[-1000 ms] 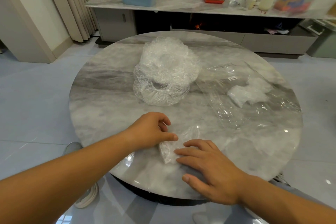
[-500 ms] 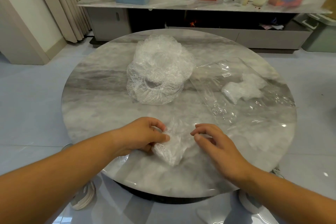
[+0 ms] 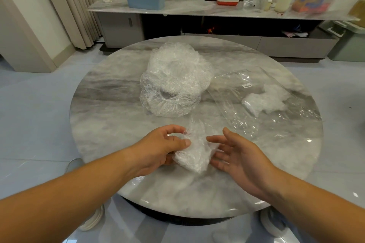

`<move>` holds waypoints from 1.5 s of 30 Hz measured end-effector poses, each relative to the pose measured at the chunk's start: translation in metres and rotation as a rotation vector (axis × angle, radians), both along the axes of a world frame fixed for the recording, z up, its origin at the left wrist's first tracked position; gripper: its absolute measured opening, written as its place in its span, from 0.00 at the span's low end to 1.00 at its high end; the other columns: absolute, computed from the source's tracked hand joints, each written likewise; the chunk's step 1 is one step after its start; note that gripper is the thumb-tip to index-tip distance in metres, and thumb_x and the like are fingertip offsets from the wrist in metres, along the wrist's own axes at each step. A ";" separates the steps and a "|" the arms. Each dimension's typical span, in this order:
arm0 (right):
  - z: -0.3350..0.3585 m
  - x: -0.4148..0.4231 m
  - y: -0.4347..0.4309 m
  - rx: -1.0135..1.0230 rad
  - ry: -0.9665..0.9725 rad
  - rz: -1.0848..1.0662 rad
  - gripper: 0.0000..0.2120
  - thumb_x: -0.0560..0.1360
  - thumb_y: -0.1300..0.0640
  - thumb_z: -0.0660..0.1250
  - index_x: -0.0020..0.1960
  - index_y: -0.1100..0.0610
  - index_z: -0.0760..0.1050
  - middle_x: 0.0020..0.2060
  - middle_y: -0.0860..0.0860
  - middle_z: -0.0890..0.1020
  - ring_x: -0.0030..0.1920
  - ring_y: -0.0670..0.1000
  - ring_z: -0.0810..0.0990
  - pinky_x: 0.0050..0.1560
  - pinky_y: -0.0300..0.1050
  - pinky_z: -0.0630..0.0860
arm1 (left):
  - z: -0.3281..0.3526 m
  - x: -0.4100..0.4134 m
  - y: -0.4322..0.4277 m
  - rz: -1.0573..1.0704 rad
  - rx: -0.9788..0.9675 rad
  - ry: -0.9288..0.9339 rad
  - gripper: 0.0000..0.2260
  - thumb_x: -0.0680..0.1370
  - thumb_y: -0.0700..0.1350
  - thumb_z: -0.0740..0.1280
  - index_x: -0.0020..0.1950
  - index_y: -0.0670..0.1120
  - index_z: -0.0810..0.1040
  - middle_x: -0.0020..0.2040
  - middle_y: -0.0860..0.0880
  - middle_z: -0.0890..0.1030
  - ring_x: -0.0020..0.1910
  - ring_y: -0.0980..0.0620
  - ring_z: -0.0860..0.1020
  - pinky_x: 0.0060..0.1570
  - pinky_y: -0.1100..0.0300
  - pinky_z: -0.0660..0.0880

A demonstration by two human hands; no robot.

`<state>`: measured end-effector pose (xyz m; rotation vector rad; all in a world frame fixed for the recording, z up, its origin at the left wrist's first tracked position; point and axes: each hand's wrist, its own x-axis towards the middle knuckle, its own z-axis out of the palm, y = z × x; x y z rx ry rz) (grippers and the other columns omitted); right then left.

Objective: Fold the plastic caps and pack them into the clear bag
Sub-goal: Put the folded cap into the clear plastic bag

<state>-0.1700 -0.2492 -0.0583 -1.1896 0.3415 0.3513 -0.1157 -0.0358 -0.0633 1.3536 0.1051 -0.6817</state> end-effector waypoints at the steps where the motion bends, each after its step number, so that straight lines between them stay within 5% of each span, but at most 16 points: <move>1: 0.001 0.001 0.001 -0.056 -0.052 -0.006 0.23 0.71 0.42 0.68 0.52 0.60 0.86 0.57 0.62 0.84 0.58 0.58 0.83 0.67 0.58 0.75 | -0.001 -0.002 -0.001 -0.021 0.016 0.004 0.14 0.75 0.35 0.72 0.59 0.43 0.78 0.42 0.44 0.83 0.36 0.50 0.81 0.34 0.59 0.79; 5: 0.002 0.001 0.000 -0.323 -0.295 0.035 0.17 0.75 0.44 0.68 0.52 0.54 0.87 0.54 0.52 0.86 0.59 0.52 0.83 0.67 0.58 0.74 | -0.004 -0.005 -0.002 -0.070 0.102 0.032 0.11 0.76 0.36 0.72 0.57 0.44 0.78 0.38 0.48 0.83 0.34 0.52 0.81 0.34 0.58 0.79; 12: -0.012 -0.014 -0.005 -0.742 -0.646 0.256 0.19 0.76 0.40 0.63 0.59 0.49 0.84 0.57 0.39 0.84 0.62 0.44 0.79 0.63 0.39 0.74 | -0.003 0.004 0.004 -0.083 0.171 0.088 0.13 0.76 0.36 0.73 0.59 0.44 0.79 0.46 0.43 0.83 0.41 0.48 0.81 0.39 0.55 0.80; 20: -0.025 -0.026 -0.001 -0.998 -1.074 0.473 0.21 0.80 0.46 0.66 0.67 0.56 0.78 0.67 0.47 0.78 0.68 0.47 0.75 0.66 0.50 0.73 | -0.004 0.008 0.010 -0.133 0.153 0.299 0.11 0.78 0.34 0.66 0.61 0.40 0.78 0.54 0.38 0.83 0.49 0.43 0.82 0.55 0.47 0.81; 23: -0.029 -0.028 -0.001 -1.102 -1.153 0.629 0.26 0.80 0.44 0.65 0.74 0.55 0.70 0.72 0.48 0.73 0.72 0.50 0.71 0.68 0.54 0.71 | 0.002 0.010 0.012 -0.126 0.112 0.391 0.08 0.81 0.41 0.63 0.58 0.40 0.77 0.50 0.38 0.84 0.46 0.43 0.84 0.52 0.48 0.81; 28: -0.032 -0.032 -0.002 -1.271 -1.124 0.794 0.36 0.80 0.39 0.63 0.81 0.53 0.55 0.75 0.48 0.66 0.77 0.47 0.61 0.74 0.48 0.64 | 0.007 0.007 0.010 -0.196 0.134 0.329 0.18 0.74 0.54 0.71 0.54 0.41 0.77 0.47 0.40 0.84 0.42 0.45 0.84 0.48 0.50 0.82; 33: -0.033 -0.033 0.000 -1.329 -1.113 0.843 0.35 0.81 0.36 0.58 0.81 0.55 0.56 0.78 0.48 0.63 0.80 0.46 0.53 0.77 0.45 0.57 | 0.001 -0.002 0.002 -0.154 0.268 0.142 0.17 0.71 0.37 0.77 0.58 0.39 0.78 0.46 0.43 0.84 0.40 0.49 0.84 0.40 0.55 0.82; 37: -0.025 -0.035 -0.003 -1.145 -1.050 0.704 0.36 0.81 0.40 0.62 0.82 0.53 0.54 0.78 0.45 0.61 0.79 0.44 0.57 0.75 0.44 0.60 | -0.002 -0.002 0.004 -0.064 0.240 0.055 0.18 0.72 0.32 0.75 0.60 0.39 0.79 0.48 0.42 0.84 0.41 0.48 0.83 0.39 0.56 0.81; 40: -0.023 -0.035 -0.006 -1.012 -0.974 0.532 0.33 0.80 0.43 0.63 0.81 0.51 0.57 0.77 0.41 0.64 0.76 0.45 0.64 0.73 0.42 0.64 | -0.001 0.003 0.006 0.024 0.172 -0.003 0.15 0.72 0.29 0.74 0.57 0.40 0.80 0.45 0.42 0.85 0.41 0.47 0.84 0.41 0.56 0.81; 45: -0.012 -0.022 0.007 -0.644 -0.462 0.275 0.17 0.78 0.34 0.63 0.61 0.39 0.80 0.73 0.37 0.68 0.72 0.31 0.63 0.69 0.29 0.63 | 0.001 0.002 0.000 0.050 0.149 -0.096 0.17 0.71 0.30 0.75 0.57 0.41 0.80 0.44 0.41 0.85 0.41 0.46 0.84 0.41 0.58 0.82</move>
